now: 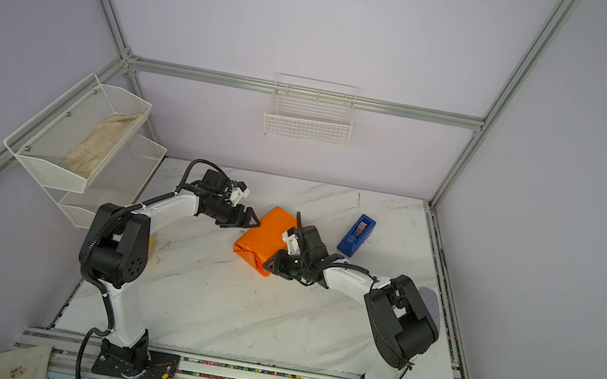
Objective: Wrap the gift box in paper
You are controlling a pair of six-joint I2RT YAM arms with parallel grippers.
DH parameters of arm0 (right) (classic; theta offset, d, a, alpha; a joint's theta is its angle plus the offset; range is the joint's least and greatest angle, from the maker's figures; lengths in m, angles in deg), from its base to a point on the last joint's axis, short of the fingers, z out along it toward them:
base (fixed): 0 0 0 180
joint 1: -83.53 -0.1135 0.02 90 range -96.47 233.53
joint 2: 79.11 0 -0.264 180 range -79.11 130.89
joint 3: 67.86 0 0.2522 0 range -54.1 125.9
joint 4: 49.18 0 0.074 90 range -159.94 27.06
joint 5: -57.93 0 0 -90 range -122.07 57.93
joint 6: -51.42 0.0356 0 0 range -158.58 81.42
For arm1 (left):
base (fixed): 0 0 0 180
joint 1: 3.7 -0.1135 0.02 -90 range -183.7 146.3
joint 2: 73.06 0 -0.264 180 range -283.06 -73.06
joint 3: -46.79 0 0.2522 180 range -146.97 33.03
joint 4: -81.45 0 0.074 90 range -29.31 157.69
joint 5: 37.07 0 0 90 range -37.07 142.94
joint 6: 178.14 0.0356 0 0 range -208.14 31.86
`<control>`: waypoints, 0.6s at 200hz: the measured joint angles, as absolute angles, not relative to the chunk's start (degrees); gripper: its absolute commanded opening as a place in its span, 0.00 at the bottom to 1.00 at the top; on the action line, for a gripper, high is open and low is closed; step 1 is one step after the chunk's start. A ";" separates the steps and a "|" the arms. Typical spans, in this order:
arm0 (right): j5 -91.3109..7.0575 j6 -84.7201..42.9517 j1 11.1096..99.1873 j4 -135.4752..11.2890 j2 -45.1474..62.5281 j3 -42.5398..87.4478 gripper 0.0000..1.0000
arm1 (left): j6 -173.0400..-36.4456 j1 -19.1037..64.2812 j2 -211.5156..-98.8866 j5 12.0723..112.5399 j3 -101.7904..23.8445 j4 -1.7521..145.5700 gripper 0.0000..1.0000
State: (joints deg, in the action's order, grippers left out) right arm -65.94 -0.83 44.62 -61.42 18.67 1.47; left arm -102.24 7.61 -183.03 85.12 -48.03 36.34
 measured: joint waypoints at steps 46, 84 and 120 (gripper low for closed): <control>-58.60 1.69 44.03 -66.63 9.40 2.65 0.19 | -99.80 7.54 -179.62 81.97 -48.20 30.11 0.71; -65.31 2.98 44.24 -61.93 15.28 8.88 0.02 | -102.42 7.46 -171.49 84.79 -48.20 29.34 0.38; -70.79 3.15 44.20 -60.88 25.70 16.12 0.00 | -106.46 7.57 -171.56 90.65 -47.59 30.48 0.15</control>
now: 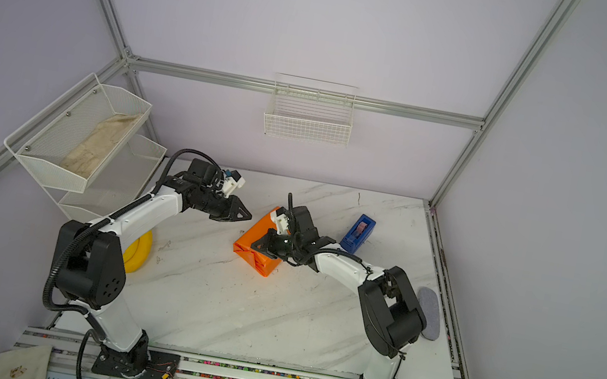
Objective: Wrap the gift box in paper
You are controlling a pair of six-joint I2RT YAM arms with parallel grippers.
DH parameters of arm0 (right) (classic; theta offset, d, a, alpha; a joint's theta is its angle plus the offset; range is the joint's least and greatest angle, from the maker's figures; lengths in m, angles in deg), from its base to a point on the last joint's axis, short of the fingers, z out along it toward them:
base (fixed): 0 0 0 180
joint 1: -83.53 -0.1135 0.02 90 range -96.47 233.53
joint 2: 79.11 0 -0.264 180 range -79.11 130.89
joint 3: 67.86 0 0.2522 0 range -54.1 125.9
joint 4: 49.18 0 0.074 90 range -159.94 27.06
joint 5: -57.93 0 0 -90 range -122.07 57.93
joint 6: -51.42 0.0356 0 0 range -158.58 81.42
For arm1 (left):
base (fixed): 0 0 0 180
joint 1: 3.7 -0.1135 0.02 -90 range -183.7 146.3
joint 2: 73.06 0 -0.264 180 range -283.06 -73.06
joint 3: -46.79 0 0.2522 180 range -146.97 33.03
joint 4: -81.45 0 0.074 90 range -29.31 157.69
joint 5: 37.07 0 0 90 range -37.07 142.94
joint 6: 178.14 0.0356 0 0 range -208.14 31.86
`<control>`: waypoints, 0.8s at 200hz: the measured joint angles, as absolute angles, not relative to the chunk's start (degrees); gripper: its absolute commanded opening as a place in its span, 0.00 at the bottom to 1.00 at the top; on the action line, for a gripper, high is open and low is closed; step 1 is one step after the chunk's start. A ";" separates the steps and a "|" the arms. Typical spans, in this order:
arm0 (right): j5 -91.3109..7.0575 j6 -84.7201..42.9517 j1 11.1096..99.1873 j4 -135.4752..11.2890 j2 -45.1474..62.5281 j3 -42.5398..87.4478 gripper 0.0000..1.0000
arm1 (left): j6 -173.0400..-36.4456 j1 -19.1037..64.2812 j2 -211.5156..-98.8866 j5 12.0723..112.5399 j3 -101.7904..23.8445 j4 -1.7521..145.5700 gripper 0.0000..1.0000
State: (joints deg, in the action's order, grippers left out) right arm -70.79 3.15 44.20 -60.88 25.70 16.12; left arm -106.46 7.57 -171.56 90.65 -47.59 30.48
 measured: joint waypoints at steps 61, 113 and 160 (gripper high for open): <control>-72.63 3.09 44.48 -61.07 33.68 19.37 0.00 | -109.13 8.35 -176.67 94.17 -44.79 31.33 0.05; -73.59 2.67 44.99 -60.70 34.10 17.97 0.00 | -109.15 8.86 -180.47 95.92 -43.92 31.57 0.05; -73.66 2.69 45.38 -60.55 33.07 16.58 0.04 | -108.54 8.81 -181.72 95.09 -43.96 30.61 0.03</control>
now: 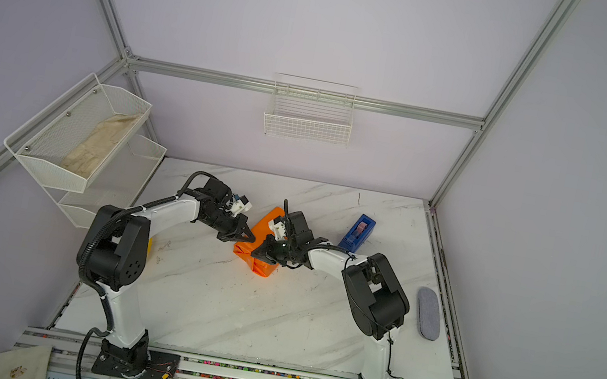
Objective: Wrap the gift box in paper
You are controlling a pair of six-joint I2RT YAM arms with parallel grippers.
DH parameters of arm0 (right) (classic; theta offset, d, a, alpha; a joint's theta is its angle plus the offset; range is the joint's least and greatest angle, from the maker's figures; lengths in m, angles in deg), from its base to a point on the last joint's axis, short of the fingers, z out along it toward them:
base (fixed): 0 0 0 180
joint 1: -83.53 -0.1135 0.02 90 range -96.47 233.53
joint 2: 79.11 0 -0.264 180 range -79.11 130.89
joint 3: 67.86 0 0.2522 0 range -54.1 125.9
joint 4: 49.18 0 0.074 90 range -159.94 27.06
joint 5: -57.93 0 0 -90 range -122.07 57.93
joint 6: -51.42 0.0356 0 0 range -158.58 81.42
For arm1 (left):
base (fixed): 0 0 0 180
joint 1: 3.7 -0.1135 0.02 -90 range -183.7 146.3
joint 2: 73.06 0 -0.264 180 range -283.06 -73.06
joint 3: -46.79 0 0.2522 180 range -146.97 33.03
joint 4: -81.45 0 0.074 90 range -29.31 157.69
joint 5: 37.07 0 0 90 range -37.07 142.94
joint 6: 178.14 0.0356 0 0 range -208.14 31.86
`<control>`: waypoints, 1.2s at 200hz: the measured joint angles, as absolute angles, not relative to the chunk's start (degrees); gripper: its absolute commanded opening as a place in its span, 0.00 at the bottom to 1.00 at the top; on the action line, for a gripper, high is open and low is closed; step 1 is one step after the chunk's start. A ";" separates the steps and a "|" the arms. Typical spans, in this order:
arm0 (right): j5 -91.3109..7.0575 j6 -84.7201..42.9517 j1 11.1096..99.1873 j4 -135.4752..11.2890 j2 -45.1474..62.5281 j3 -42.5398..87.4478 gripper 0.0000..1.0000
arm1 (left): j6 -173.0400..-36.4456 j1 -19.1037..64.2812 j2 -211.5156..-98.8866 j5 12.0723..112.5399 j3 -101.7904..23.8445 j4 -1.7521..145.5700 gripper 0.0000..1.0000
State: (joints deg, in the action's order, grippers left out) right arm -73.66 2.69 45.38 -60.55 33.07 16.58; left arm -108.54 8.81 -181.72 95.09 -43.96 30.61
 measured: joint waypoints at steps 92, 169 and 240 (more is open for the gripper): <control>-73.59 0.46 47.48 -63.24 26.29 8.62 0.02 | -107.99 9.18 -182.05 92.70 -45.47 28.38 0.04; -72.96 -5.50 60.37 -69.36 20.15 13.45 0.21 | -108.52 8.90 -176.12 82.93 -48.16 23.20 0.58; -73.96 -15.78 65.75 -74.19 39.12 37.73 0.49 | -118.07 9.53 -155.56 81.91 -28.49 31.29 0.91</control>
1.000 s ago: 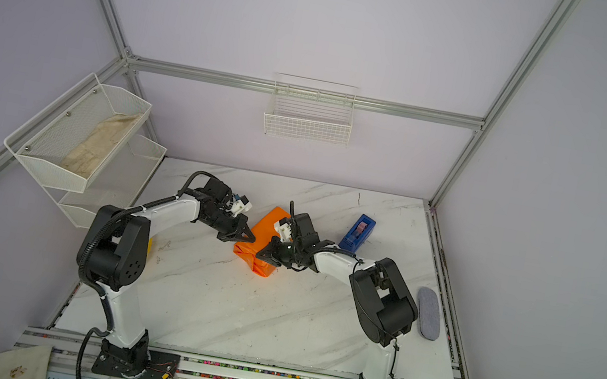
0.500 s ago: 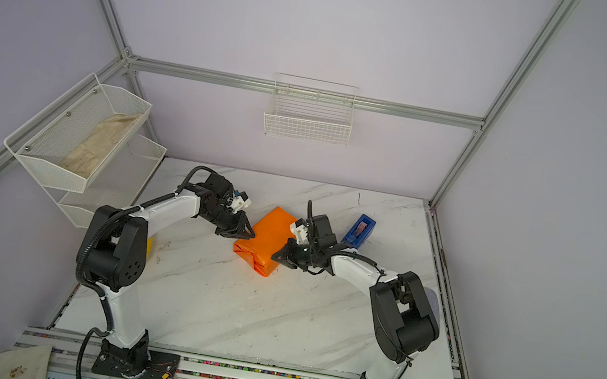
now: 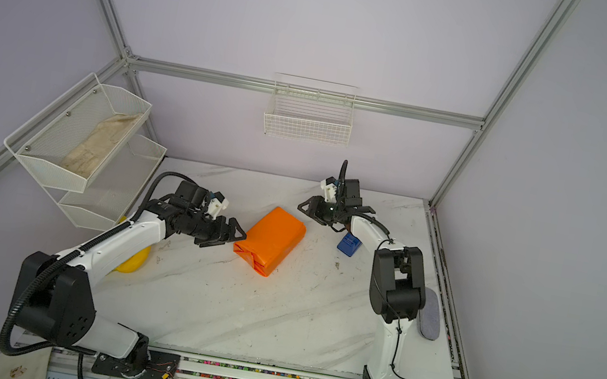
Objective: Wrap the gift box in paper
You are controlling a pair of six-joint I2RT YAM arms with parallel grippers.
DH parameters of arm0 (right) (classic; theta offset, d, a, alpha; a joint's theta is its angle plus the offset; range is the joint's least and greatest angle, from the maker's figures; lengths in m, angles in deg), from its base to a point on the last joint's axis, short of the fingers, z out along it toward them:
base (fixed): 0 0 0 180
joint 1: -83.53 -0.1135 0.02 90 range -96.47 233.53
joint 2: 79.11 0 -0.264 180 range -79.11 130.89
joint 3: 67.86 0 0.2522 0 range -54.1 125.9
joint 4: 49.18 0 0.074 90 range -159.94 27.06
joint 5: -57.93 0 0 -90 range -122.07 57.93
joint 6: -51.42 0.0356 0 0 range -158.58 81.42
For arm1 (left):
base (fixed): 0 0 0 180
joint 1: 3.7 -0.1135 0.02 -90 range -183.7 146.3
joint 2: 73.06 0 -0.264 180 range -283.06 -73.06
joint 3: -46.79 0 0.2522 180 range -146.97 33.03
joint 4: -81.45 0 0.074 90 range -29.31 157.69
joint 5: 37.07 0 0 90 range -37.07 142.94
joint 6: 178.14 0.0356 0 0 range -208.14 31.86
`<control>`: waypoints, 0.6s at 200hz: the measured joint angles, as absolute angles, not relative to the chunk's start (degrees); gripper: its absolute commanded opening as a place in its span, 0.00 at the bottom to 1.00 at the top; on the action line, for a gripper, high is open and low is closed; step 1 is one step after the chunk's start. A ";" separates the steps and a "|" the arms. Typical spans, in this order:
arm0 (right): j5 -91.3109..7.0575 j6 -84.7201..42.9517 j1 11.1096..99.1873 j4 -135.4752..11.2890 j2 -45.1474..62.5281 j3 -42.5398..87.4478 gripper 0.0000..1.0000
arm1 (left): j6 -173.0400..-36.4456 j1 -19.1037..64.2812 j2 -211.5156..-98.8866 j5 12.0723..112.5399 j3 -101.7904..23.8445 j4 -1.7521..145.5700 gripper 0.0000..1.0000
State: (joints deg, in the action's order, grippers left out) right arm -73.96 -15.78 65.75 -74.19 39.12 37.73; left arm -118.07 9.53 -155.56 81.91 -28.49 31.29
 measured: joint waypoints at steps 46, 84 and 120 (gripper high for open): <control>-78.05 -21.59 65.73 -80.92 47.89 43.18 0.48 | -126.86 11.94 -151.78 84.38 -14.98 42.19 0.95; -81.11 -22.92 65.40 -82.32 45.24 39.20 0.47 | -131.07 12.77 -151.67 84.64 -11.37 49.03 0.96; -82.68 -21.07 64.02 -79.50 34.75 25.95 0.47 | -130.68 12.62 -150.92 84.20 -11.40 51.09 0.97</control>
